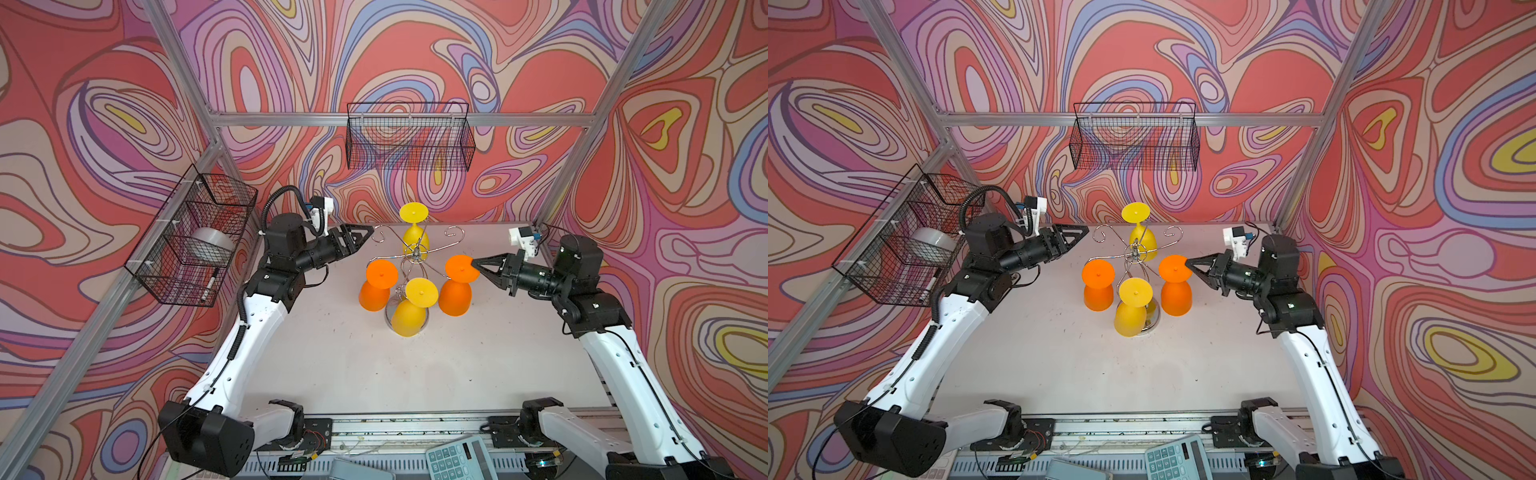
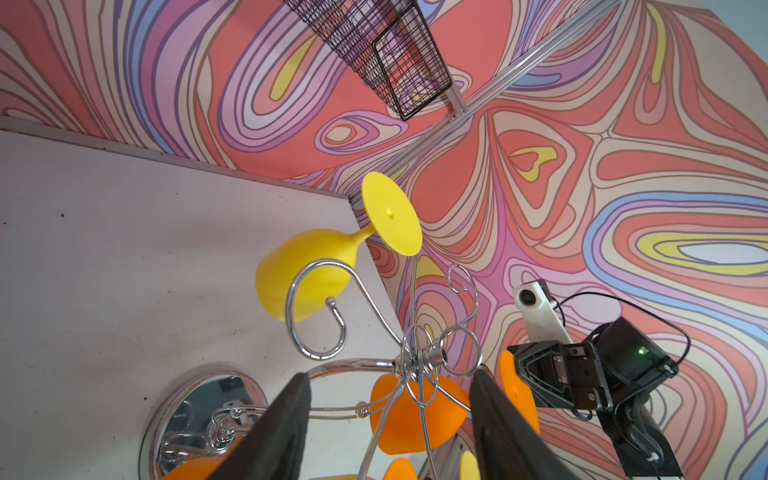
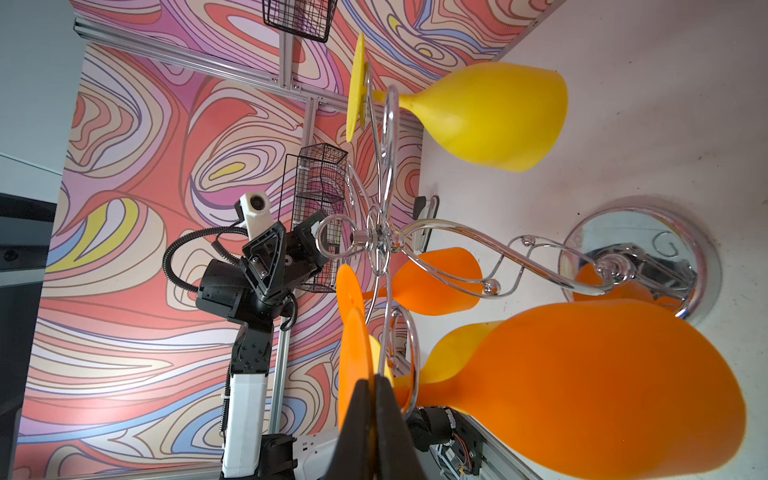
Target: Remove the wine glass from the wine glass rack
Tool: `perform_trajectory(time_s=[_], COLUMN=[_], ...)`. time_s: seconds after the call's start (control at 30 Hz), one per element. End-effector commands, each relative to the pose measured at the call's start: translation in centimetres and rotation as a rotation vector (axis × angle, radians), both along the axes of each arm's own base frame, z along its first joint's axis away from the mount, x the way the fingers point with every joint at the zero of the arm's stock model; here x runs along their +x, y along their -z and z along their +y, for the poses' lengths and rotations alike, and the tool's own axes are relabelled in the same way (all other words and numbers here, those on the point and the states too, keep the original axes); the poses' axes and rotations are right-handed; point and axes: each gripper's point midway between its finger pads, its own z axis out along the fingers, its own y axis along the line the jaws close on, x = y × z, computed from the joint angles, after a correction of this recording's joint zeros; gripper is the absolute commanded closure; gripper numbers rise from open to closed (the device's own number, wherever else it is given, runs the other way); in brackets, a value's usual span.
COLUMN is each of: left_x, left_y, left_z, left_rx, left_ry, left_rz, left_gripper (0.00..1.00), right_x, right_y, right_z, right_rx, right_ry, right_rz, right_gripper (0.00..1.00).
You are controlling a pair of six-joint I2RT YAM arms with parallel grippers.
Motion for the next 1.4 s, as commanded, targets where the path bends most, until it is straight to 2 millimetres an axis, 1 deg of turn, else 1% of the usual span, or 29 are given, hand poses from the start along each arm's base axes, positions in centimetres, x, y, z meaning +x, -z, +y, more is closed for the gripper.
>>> perform_trajectory(time_s=[0.0,0.4,0.63,1.1,1.37], left_x=[0.1,0.6,0.8,1.1,1.1], left_y=[0.2,0.5,0.5,0.8,0.9], left_z=[-0.2,-0.5,-0.5,-0.7,-0.7], left_rx=[0.012,0.007,0.001,-0.006,-0.006], left_ry=[0.006,0.007,-0.001,0.003,0.003], left_rz=[-0.009,-0.001,-0.002,0.003,0.002], left_gripper=[0.38,0.39,0.39,0.39,0.39], right_x=[-0.6,-0.9,-0.5,-0.4,-0.5], right_y=[-0.8,-0.9,-0.8,-0.2,-0.6], right_z=[0.2,0.2,0.3,1.9,2.6], right_rx=[0.013,0.028,0.051,0.039,0.027], right_ry=[-0.021,-0.011,0.005,-0.028,-0.039], right_rz=[-0.038,-0.058,-0.063,-0.047,-0.062], right_gripper=[1.0,1.0,1.0,1.0,1.0])
